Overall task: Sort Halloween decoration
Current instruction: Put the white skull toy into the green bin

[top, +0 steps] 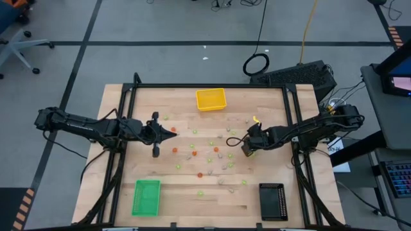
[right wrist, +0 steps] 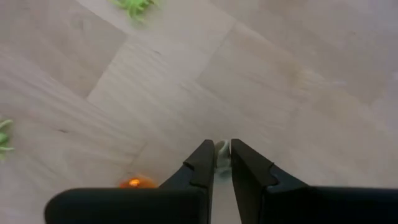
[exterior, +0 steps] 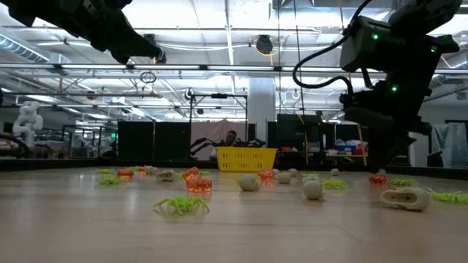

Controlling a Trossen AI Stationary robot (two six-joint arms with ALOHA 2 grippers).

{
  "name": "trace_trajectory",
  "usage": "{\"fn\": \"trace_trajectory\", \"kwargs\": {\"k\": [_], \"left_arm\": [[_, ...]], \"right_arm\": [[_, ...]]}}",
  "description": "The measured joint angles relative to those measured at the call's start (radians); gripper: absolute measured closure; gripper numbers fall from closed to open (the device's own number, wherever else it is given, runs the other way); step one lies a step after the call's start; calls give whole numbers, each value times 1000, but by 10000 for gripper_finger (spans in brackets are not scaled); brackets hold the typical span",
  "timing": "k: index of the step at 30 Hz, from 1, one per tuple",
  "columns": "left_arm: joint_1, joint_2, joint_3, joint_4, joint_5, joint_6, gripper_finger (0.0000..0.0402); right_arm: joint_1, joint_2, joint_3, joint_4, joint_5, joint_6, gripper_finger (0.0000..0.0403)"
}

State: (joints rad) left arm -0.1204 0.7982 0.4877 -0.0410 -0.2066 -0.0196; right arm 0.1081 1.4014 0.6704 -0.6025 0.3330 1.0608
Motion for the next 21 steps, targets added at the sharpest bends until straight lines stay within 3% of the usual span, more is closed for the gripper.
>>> {"fn": "trace_trajectory", "kwargs": {"k": [21], "left_arm": [[0, 0, 0, -5, 0, -1, 402]], "right_arm": [[0, -2, 2, -15, -7, -96, 401]]}}
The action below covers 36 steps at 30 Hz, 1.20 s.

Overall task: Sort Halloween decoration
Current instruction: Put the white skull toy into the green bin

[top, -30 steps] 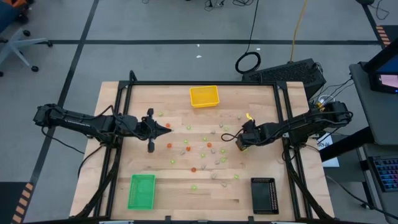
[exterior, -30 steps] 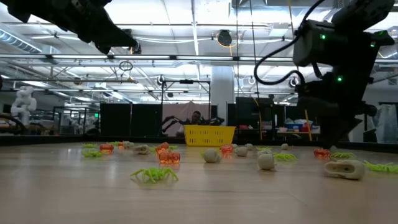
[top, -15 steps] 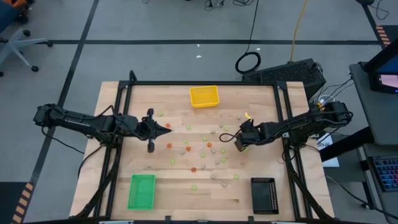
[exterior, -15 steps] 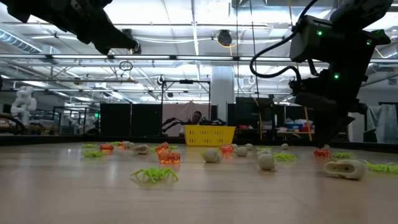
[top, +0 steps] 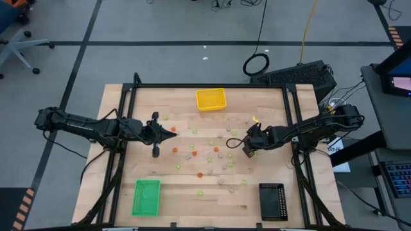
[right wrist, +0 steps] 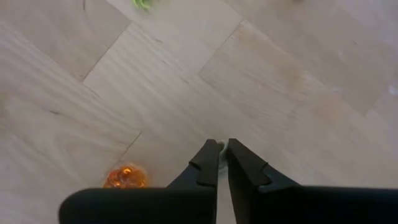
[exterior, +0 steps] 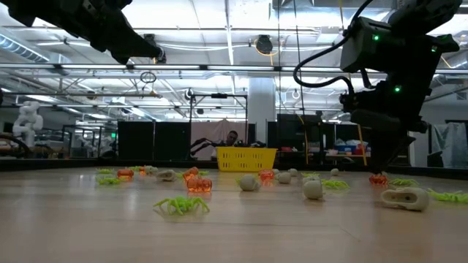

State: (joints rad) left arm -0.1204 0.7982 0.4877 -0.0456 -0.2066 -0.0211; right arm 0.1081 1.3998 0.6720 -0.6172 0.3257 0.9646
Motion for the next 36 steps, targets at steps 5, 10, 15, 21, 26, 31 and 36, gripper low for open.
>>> {"fn": "trace_trajectory", "kwargs": {"k": [5, 10, 15, 21, 26, 31, 36], "left_arm": [[0, 0, 0, 0, 0, 0, 402], [0, 0, 0, 0, 0, 0, 402], [0, 0, 0, 0, 0, 0, 402], [0, 0, 0, 2, 0, 1, 402], [0, 0, 0, 3, 0, 1, 402], [0, 0, 0, 3, 0, 1, 402], [0, 0, 0, 3, 0, 0, 402]], "right_arm": [[0, 0, 0, 3, 8, -23, 402], [0, 0, 0, 40, 8, -72, 403], [1, 0, 0, 99, 7, -139, 403], [4, 0, 0, 223, 25, -217, 402], [31, -1, -26, 405, 70, -251, 402], [53, -1, -29, 451, 119, -247, 402], [59, 9, -29, 440, 118, -215, 402]]}}
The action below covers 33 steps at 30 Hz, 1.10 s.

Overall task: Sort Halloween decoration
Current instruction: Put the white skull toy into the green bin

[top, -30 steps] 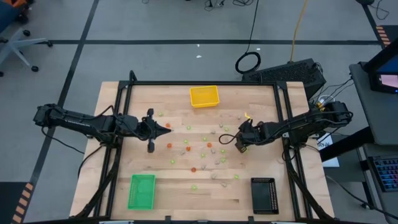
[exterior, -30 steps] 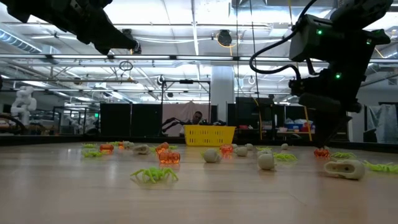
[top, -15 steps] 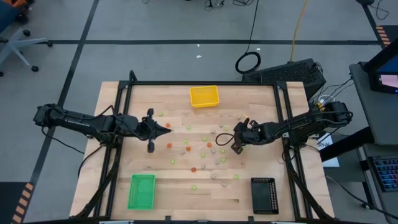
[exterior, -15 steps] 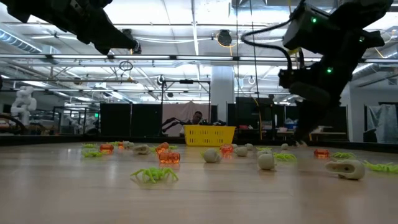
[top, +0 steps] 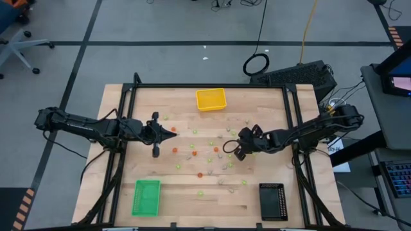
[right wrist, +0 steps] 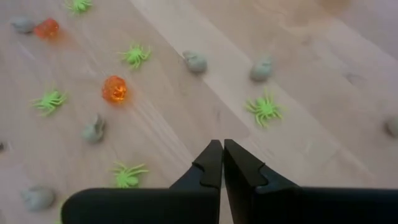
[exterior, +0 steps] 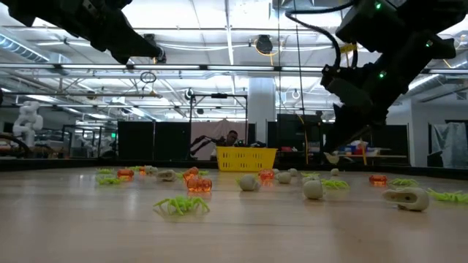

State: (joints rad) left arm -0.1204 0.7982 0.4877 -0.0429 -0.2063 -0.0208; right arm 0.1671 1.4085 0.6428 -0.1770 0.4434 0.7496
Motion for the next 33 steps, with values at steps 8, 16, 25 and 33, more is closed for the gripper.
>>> {"fn": "trace_trajectory", "kwargs": {"k": [8, 16, 25, 33], "left_arm": [[0, 0, 0, -1, 0, 0, 402], [0, 0, 0, 0, 0, 0, 402], [0, 0, 0, 0, 0, -1, 402], [0, 0, 0, -1, 0, -2, 402]], "right_arm": [[-1, 32, -1, -80, -29, 41, 402], [-3, 32, -1, -95, -27, 26, 401], [-3, 32, -1, -136, -31, 12, 315], [18, 32, -1, -141, -74, -9, 237]]}}
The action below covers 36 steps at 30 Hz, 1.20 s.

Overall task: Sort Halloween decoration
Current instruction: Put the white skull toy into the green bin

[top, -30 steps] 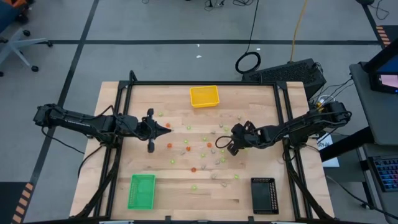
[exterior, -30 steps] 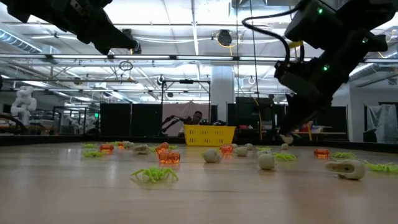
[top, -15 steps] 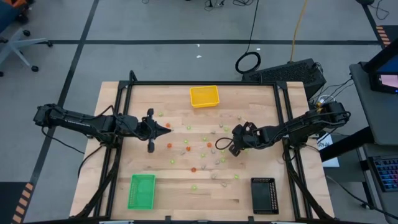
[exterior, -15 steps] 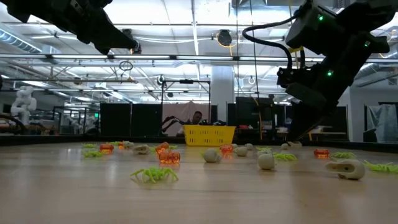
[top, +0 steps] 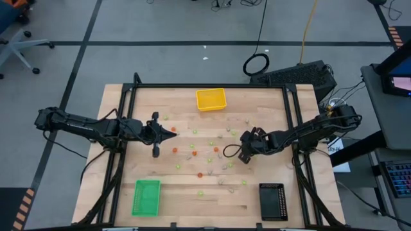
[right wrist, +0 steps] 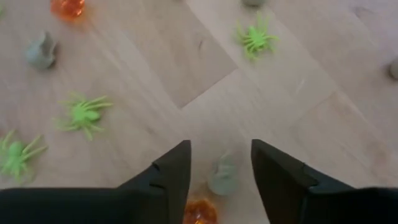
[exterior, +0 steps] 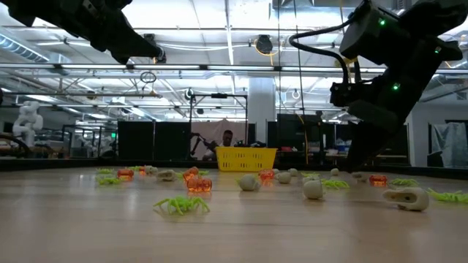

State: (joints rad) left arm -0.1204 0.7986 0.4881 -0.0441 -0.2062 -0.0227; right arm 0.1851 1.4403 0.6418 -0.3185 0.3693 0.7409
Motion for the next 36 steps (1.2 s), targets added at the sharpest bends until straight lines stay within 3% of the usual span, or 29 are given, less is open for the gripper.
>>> {"fn": "trace_trajectory", "kwargs": {"k": [5, 13, 28, 36], "left_arm": [[0, 0, 0, -5, 0, 0, 402], [0, 0, 0, -29, 0, 0, 402], [0, 0, 0, -26, 0, 1, 402], [0, 0, 0, -26, 0, 1, 402]], "right_arm": [[30, 0, 0, -23, 76, -51, 200], [80, 0, 3, -68, 75, -150, 179], [76, 41, 4, -57, 26, -45, 182], [76, 57, 6, -52, 23, 10, 234]]}}
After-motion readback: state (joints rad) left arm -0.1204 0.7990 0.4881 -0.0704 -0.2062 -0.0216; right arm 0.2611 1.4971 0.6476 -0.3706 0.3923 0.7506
